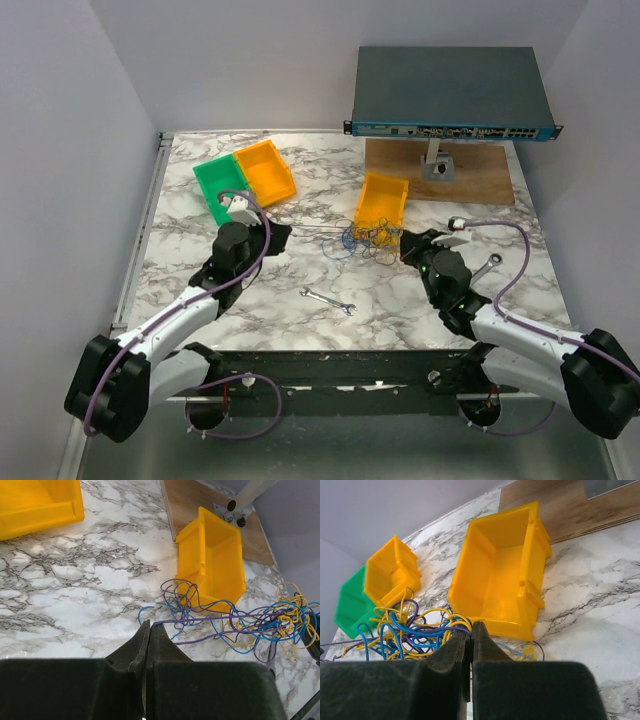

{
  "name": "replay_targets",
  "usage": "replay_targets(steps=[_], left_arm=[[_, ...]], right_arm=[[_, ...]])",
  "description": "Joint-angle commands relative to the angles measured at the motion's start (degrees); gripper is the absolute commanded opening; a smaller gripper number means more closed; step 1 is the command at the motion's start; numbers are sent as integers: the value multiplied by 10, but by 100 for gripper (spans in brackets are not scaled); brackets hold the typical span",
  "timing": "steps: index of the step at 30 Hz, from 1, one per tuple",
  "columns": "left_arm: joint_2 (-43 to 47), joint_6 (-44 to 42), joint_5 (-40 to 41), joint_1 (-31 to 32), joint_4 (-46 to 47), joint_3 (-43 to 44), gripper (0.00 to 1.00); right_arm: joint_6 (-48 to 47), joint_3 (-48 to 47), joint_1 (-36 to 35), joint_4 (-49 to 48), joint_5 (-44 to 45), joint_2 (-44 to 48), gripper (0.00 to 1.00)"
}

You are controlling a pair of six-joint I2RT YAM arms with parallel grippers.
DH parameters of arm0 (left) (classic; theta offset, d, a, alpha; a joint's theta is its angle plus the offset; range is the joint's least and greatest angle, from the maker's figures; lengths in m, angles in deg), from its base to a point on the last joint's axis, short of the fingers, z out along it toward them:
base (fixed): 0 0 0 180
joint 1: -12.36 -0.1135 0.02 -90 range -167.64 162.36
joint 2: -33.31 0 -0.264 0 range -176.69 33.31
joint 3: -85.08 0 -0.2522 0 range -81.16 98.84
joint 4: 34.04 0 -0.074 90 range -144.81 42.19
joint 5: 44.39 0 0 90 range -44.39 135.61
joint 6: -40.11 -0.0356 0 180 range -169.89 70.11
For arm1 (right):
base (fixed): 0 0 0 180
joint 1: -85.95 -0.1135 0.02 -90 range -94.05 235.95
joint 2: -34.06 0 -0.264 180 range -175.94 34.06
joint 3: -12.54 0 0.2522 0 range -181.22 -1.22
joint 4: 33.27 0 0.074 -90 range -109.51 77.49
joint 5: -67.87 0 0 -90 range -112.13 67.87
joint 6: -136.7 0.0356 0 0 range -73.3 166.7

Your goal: Untangle the cables

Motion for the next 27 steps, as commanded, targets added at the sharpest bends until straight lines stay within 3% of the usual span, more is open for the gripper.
replay_targets(steps=[1,2,5,8,9,17,26,27], left_arm=[[15,-26,96,-26,-30,-13,0],[14,-52,32,-26,-2,-12,0],[-10,-84,-109,-11,102,-23,47],[-41,-128,-161,30,106,6,85],[-50,-141,-172,43,103,16,88],[-160,-144,-295,73,97,92,88],[-279,-128,-364,88,8,196,80],[-287,-130,-371,92,-2,206,75]], right_arm=[[-21,1,20,-1,90,0,1],[-43,0,19,-12,33,-3,1],[-98,10,19,-90,-117,-25,2],[-105,4,19,-120,-209,-54,2],[-107,0,20,-121,-223,-60,2],[-110,5,19,-155,-296,-67,3],[-105,4,19,-190,-377,-86,3],[-107,2,19,-189,-380,-86,3]])
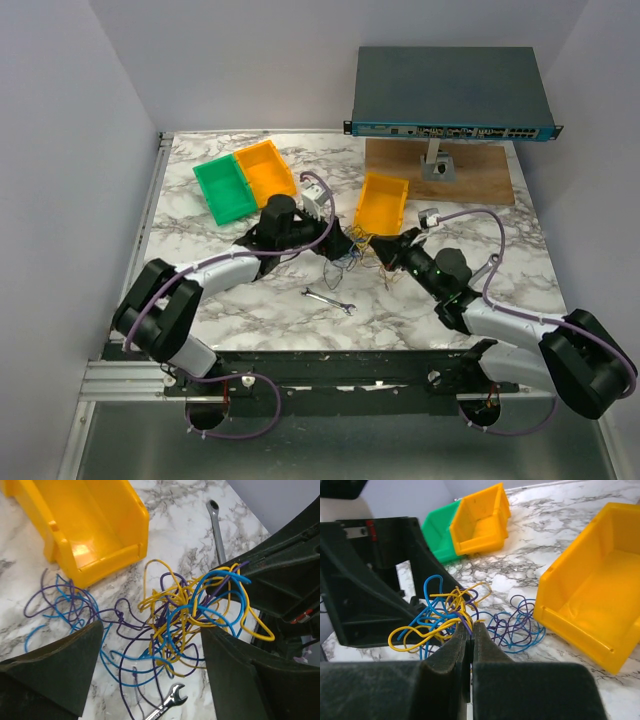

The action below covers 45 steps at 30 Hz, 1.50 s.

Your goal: Untangle the cables

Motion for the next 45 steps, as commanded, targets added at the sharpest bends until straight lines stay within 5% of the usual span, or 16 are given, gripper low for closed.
replay_targets(steps=[1,4,5,14,23,24,26,29,32,38,45], left_arm=[[-52,-6,-69,17,-60,54,62],[-71,-4,-80,20,-79,78,3],[-66,-3,-65,20,-84,76,0],[71,38,126,-48,-35,-60,0],[171,82,270,-98,-38,-136,0],[174,83,273,-98,-38,-139,0],[175,67,224,-99,-17,-139,0],[150,50,76,-95,88,-142,0],[112,51,-19,-77,120,-118,0],[92,21,-71,-37,117,-89,0],[77,17,-115,-20,124,-74,0]], right_arm=[[-10,0,1,-35,-48,-9,3],[-8,7,1,-36,-19,-3,3],[-7,6,0,-27,3,1,2],[145,-18,1,225,537,55,1],[319,5,1,329,707,101,1],[328,5,1,331,713,102,9],[280,1,1,308,670,103,34],[58,5,1,166,417,101,70],[-19,41,1,15,186,81,83],[-49,13,1,-56,-86,-4,85],[-40,-24,0,-64,-198,-73,78]])
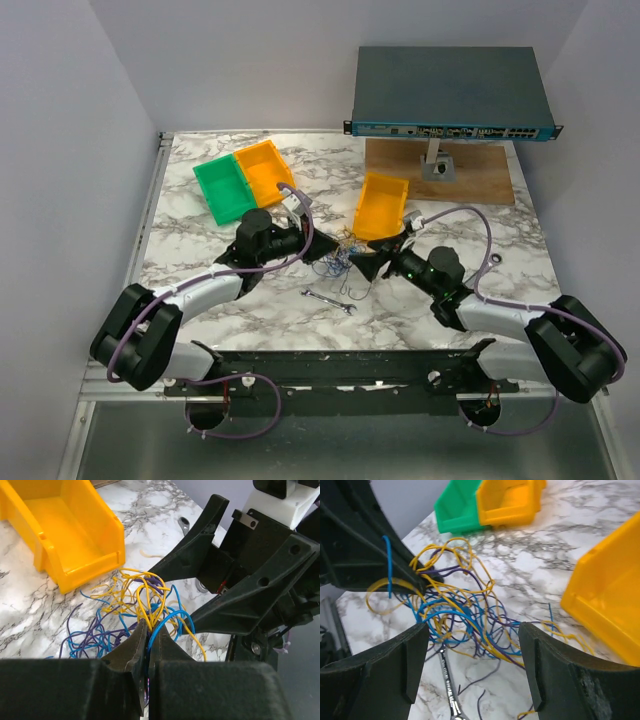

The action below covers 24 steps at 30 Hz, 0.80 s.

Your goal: Untangle the cables

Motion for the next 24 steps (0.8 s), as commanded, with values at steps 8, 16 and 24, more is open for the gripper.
replay_targets(steps=[8,16,24], left_arm=[[0,-22,20,9,-20,24,0],[111,23,387,-34,-134,-43,0],[175,114,620,-45,-210,-76,0]], right_arm=[[-4,-42,-1,3,-22,-26,1],[149,-19,-1,230,605,97,1],[272,26,1,297,740,197,1]])
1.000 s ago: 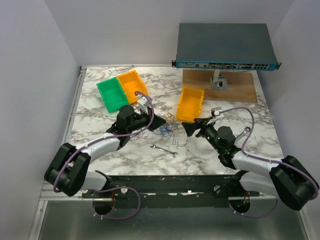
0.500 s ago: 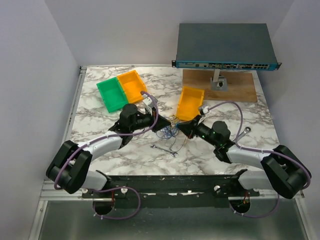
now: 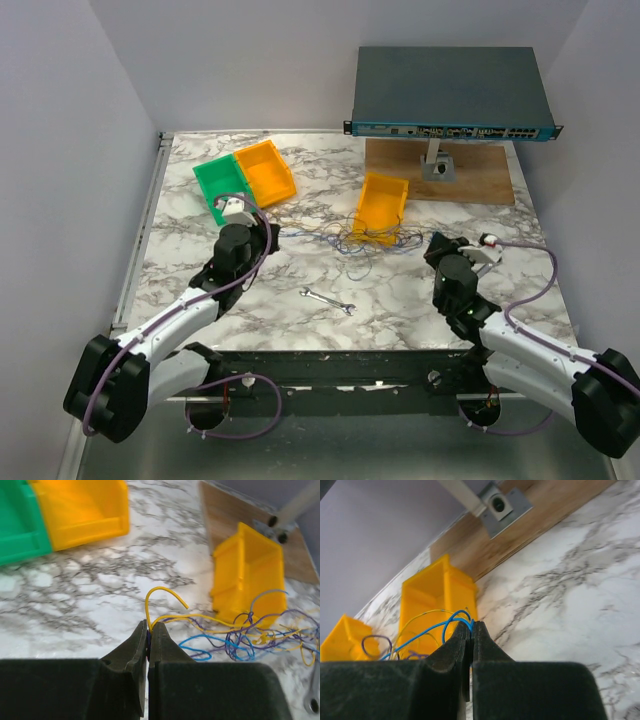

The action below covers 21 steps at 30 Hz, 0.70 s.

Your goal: Untangle the cables

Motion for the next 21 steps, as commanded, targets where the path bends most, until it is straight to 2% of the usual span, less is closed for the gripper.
replay_targets(steps=[1,6,12,17,21], left_arm=[[16,62,216,-4,-77,-8,0],[19,85,259,-4,-128,9,0],[34,69,248,-4,-132,12,0],[74,83,306,0,-151,1,0],[140,19,348,29,-96,-35,0]], right_arm=[[62,17,3,55,151,20,1],[34,-4,3,54,122,-1,1],[34,-9,3,63,121,3,1],[57,2,3,89,166,29,1],[85,-19,4,168,211,42,1]])
